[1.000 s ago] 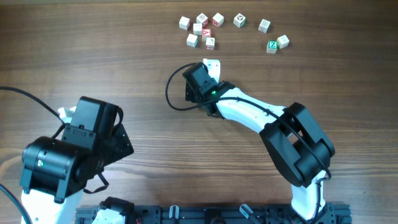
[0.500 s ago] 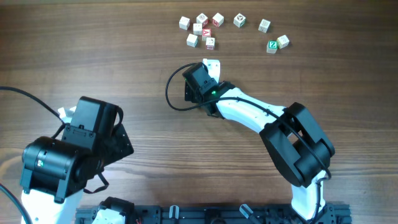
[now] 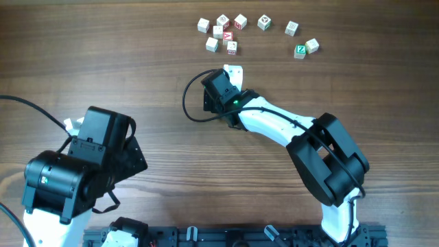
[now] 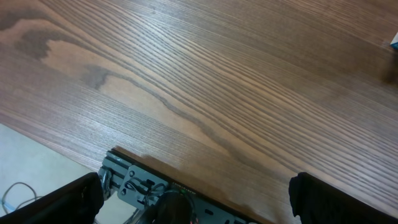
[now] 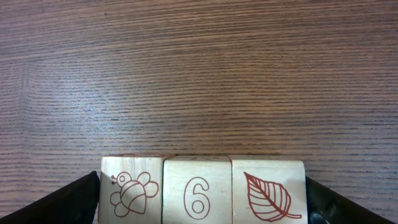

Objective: Form a horizontal line

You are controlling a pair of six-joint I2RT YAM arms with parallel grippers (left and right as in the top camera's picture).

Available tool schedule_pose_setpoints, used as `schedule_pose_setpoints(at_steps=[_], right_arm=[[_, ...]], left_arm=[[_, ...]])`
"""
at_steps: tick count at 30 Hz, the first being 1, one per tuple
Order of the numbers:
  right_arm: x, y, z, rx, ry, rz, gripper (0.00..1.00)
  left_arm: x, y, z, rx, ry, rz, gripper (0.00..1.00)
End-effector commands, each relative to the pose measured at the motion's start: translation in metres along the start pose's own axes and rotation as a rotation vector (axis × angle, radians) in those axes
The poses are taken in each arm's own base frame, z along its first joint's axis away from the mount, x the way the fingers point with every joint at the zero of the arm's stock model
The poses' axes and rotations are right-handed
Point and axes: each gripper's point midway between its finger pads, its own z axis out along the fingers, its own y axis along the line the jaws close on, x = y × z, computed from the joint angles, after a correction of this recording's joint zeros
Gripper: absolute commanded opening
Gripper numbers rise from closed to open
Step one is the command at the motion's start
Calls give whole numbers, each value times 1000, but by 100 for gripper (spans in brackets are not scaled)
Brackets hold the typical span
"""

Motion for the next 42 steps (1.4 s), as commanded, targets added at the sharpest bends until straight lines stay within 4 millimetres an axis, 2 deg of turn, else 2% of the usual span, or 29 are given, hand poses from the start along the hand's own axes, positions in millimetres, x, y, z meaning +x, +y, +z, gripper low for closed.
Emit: schedule_pose_setpoints(at_steps=[1, 8, 11, 25, 42], right_arm=[[0, 1, 6, 0, 0, 3, 99], [-12, 5, -4, -13, -29, 9, 99], [0, -5, -5, 26, 22, 47, 100], [1, -4, -5, 21, 25, 114, 100], [-5, 0, -5, 4, 7, 17, 100]], left_arm=[[-2, 3, 1, -18, -6, -20, 100], [-2, 3, 1, -18, -6, -20, 100], [-2, 3, 1, -18, -6, -20, 100], [-2, 3, 1, -18, -6, -20, 100], [-2, 3, 1, -17, -6, -20, 100]])
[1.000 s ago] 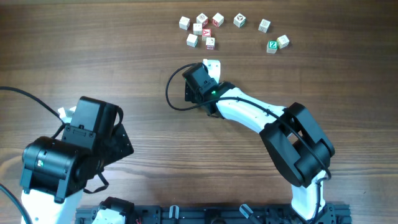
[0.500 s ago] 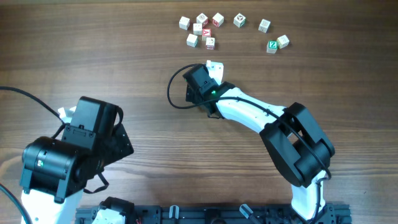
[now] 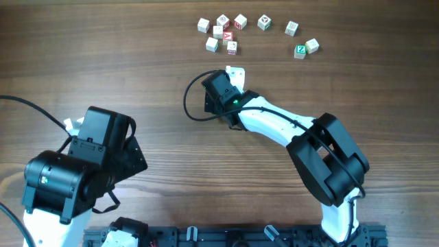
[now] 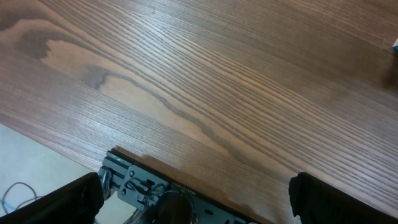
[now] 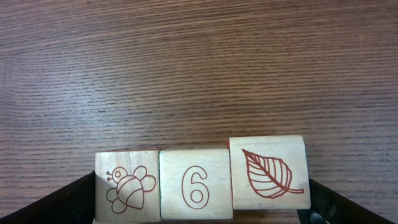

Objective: Form a horizontal line

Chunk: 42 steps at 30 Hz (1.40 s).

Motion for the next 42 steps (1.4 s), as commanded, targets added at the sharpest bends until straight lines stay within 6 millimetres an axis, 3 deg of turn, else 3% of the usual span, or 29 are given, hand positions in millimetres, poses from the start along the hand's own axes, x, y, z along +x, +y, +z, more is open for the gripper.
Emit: schedule_pose_setpoints(at_steps=[1, 37, 42], right_arm=[[-11, 6, -5, -19, -23, -9, 99], [-7, 3, -5, -6, -7, 14, 100], [-15, 5, -14, -22, -26, 20, 100]], left_arm=[[-2, 3, 1, -17, -6, -20, 100], [-2, 3, 1, -18, -6, -20, 100], [-2, 3, 1, -17, -6, -20, 100]])
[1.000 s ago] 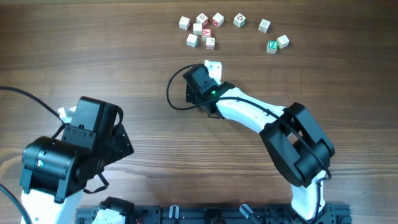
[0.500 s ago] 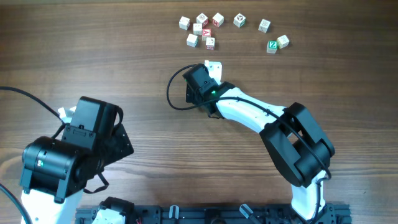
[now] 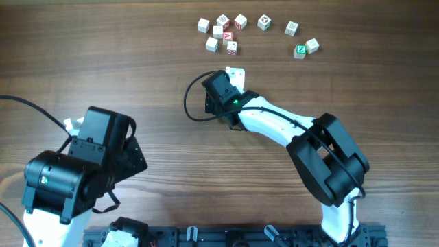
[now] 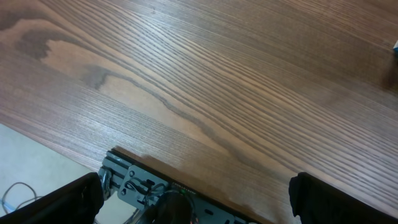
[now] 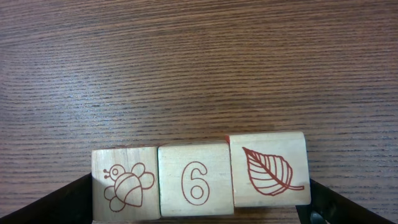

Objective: Form a horizontal line

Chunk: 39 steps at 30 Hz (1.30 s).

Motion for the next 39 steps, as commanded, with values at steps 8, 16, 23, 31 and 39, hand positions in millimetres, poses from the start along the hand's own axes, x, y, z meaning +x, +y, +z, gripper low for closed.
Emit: schedule_pose_setpoints(at_steps=[8, 16, 23, 31, 39], right_arm=[[-15, 13, -17, -66, -15, 22, 100], [-14, 12, -18, -63, -13, -3, 100], [-13, 8, -18, -46, -10, -32, 99], [-18, 14, -22, -68, -13, -28, 100], [-27, 14, -50, -91, -13, -20, 100]], left_arm=[[-2, 3, 1, -18, -6, -19, 100], [-2, 3, 1, -18, -6, -19, 100], [-2, 3, 1, -18, -6, -19, 100], [-2, 3, 1, -18, -6, -20, 100], [-2, 3, 1, -18, -6, -20, 100]])
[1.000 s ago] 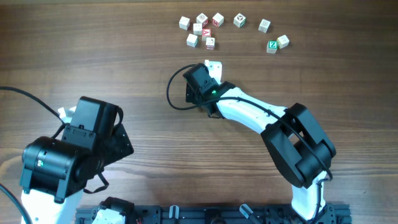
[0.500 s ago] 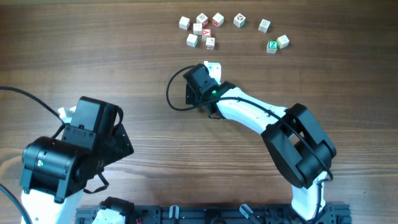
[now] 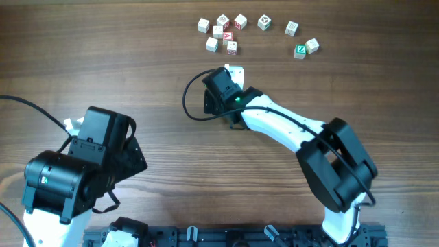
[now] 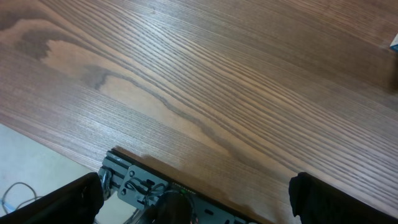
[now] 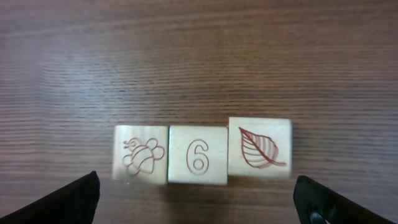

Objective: Form a horizontal line

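Note:
Three pale wooden blocks stand side by side in a row in the right wrist view: a bee block (image 5: pixel 140 154), a "6" block (image 5: pixel 198 155) and a leaf block (image 5: pixel 259 147), which sits slightly farther forward. My right gripper (image 5: pixel 198 208) is open, back from the row and touching none of them. In the overhead view the right gripper (image 3: pixel 228 77) covers most of the row (image 3: pixel 236 71). My left gripper (image 4: pixel 196 202) is open and empty over the table's near edge.
Several loose blocks lie scattered at the far side of the table (image 3: pixel 219 31), with two more to their right (image 3: pixel 305 47). The left arm (image 3: pixel 82 165) rests at the near left. A black rail (image 4: pixel 168 186) runs along the table edge.
The three blocks look smaller and farther off in the right wrist view, so my right gripper has drawn back from the row. The left arm has not moved.
The row of bee, "6" and leaf blocks first lay level at the bottom of the right wrist view between open fingers. Later it showed in full, the leaf block a little forward. Now the gripper stands well back from it.

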You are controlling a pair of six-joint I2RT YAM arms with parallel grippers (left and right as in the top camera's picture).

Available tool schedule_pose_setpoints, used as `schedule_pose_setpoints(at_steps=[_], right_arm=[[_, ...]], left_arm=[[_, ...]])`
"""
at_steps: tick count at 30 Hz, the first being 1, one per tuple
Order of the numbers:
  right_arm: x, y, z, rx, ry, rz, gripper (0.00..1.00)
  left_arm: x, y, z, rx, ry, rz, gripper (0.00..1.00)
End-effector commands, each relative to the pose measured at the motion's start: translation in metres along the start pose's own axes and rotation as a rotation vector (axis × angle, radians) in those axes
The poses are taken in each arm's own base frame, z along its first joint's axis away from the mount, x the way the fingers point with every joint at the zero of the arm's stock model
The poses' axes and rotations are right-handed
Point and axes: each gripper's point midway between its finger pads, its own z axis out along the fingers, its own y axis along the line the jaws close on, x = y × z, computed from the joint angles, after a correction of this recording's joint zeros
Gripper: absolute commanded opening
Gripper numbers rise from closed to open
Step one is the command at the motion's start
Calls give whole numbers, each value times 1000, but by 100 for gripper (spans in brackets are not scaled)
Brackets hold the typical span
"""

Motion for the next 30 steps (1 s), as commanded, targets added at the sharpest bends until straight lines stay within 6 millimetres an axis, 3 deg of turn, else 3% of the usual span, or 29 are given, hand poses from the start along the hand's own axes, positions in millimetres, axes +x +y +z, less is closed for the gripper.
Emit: schedule_pose_setpoints(at_steps=[1, 5, 9, 10, 13, 15, 16, 21, 30], right_arm=[[-21, 8, -28, -44, -43, 9, 100], [-18, 5, -29, -33, -30, 8, 100], [-29, 7, -29, -38, -78, -24, 100], [-36, 6, -30, -22, -112, -36, 90], [-51, -4, -29, 4, -159, -6, 36], [-61, -11, -27, -6, -173, 24, 11], [-66, -13, -25, -29, -171, 43, 5], [-84, -26, -13, -143, -140, 93, 5], [-83, -21, -7, -212, -110, 89, 4]], left_arm=[[-2, 3, 1, -18, -6, -20, 100], [-2, 3, 1, -18, -6, -20, 100], [-2, 3, 1, -18, -5, -20, 100], [-2, 3, 1, -18, -5, -20, 100], [-2, 3, 1, -18, -6, -20, 100], [-2, 3, 1, -18, -5, -19, 100], [-2, 3, 1, -18, -5, -19, 100], [-2, 3, 1, -18, -6, -20, 100], [-2, 3, 1, -18, -6, -20, 100]])
